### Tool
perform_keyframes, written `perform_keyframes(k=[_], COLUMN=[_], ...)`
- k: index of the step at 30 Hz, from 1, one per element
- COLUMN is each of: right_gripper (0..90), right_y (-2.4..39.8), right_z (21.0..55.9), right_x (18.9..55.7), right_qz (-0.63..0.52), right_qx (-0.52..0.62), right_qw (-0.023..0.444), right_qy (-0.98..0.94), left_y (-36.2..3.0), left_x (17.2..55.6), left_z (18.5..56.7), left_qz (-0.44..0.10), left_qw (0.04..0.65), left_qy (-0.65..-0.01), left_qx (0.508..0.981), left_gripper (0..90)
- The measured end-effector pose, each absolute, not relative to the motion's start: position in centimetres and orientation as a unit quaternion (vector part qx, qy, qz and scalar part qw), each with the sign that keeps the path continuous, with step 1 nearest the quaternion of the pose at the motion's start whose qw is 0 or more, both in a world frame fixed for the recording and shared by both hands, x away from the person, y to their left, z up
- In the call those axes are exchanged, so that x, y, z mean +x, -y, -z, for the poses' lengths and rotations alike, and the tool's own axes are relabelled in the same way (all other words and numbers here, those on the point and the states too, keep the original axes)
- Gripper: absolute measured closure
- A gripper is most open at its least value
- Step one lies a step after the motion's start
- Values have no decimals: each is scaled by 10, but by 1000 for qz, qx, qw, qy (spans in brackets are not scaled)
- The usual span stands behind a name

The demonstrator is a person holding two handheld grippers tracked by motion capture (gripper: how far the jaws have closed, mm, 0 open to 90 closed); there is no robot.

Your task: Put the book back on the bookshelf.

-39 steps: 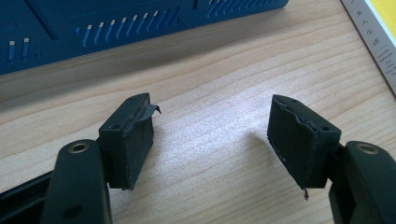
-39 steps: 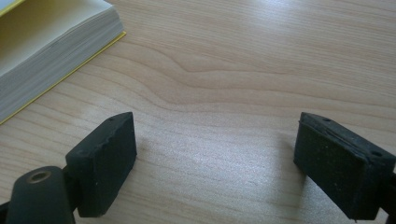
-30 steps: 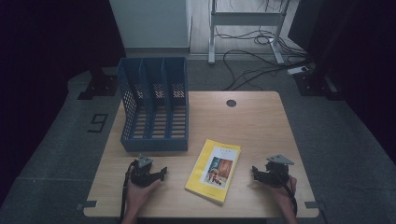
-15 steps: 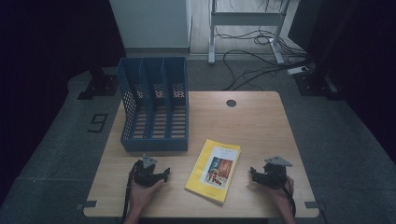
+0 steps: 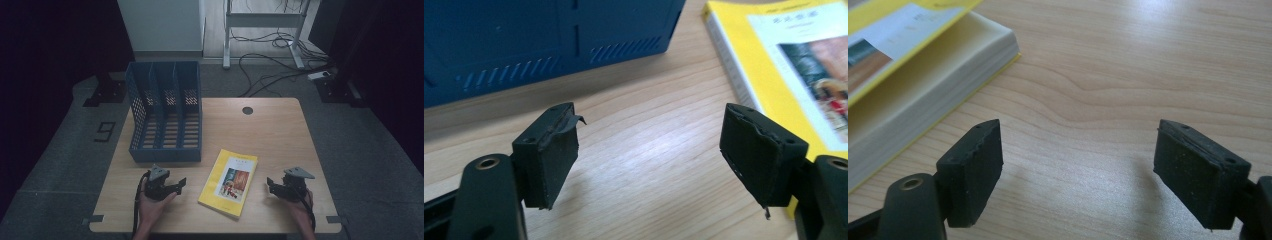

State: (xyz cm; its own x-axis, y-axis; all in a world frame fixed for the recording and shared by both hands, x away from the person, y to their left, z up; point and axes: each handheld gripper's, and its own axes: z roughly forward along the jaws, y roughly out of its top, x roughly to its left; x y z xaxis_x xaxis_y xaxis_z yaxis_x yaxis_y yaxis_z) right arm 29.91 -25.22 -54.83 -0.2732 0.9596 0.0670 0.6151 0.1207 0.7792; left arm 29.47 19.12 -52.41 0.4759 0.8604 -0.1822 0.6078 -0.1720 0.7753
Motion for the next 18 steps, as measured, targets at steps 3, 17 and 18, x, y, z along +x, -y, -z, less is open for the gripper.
perform_keyframes(k=[3, 17, 18], right_gripper=[201, 216, 219], right_y=[252, 244, 245], right_z=[546, 531, 530], right_x=[299, 293, 292], right_qz=[-371, -398, -401], right_qx=[556, 543, 542], right_qw=[236, 240, 242], right_qy=[-706, -699, -698], left_y=[-188, -179, -178], left_x=[294, 290, 289], left_z=[524, 520, 519], left_qz=[-146, -133, -132], left_qw=[418, 427, 428], left_qy=[-487, -478, -477], left_qx=[753, 756, 757], left_gripper=[235, 244, 245])
